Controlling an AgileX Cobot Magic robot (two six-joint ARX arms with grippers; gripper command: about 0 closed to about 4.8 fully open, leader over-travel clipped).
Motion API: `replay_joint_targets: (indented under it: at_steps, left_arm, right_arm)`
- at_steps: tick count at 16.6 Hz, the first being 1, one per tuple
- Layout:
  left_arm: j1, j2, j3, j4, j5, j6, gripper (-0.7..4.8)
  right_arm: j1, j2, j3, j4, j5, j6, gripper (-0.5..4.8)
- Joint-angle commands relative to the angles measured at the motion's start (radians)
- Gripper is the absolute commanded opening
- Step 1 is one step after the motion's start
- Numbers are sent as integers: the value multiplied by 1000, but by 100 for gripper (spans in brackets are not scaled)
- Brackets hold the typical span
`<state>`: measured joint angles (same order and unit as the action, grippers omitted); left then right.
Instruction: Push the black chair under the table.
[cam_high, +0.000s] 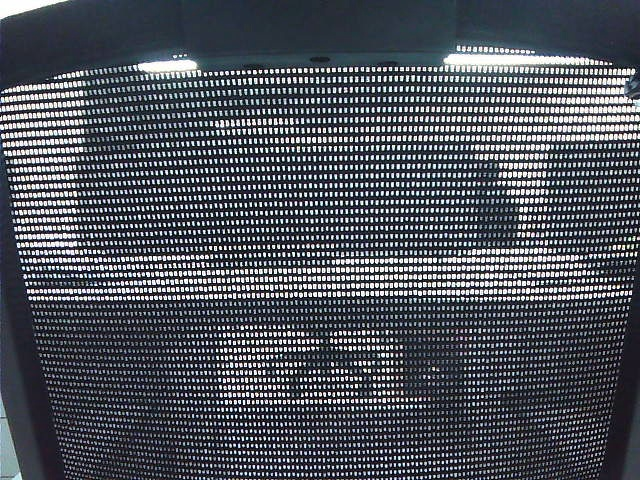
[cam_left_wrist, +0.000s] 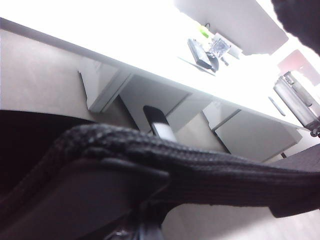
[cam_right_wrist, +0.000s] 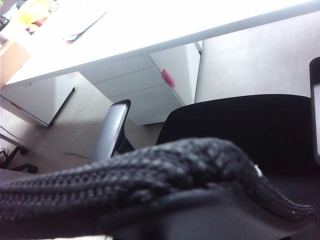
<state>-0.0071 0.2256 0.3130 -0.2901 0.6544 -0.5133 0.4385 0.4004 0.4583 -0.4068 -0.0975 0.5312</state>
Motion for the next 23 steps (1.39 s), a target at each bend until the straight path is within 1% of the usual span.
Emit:
replay_joint_targets:
  at_steps: [1, 4, 6, 10, 11, 15, 16, 17, 19, 23]
  left_arm:
    - [1, 59, 3, 93, -23, 4, -6]
    - [1, 145, 3, 163, -30, 30, -6]
    - [1, 178, 3, 202, -30, 30, -6]
    - [1, 196, 3, 218, -54, 41, -6]
    - [1, 201, 3, 230, -92, 69, -6]
    - [1, 248, 3, 254, -93, 72, -6]
    - [1, 270, 3, 283, -94, 72, -6]
    - [1, 304, 3, 341, -94, 71, -6]
    - [1, 345, 3, 388, -102, 68, -6]
    - [1, 496, 3, 544, -117, 70, -6]
  right_arm:
    - [0, -1, 3, 61, 18, 0, -6]
    - [0, 0, 3, 91, 39, -1, -6]
    - [0, 0, 3, 96, 43, -1, -6]
    - [0, 3, 3, 106, 81, -17, -6]
    - [-1, 23, 3, 133, 84, -38, -6]
    - [-2, 115, 4, 222, 76, -39, -6]
    - [-2, 145, 4, 259, 76, -43, -6]
    - [-5, 173, 4, 296, 72, -46, -6]
    - [-20, 193, 4, 313, 65, -47, -6]
    - [-111, 251, 5, 360, -4, -92, -6]
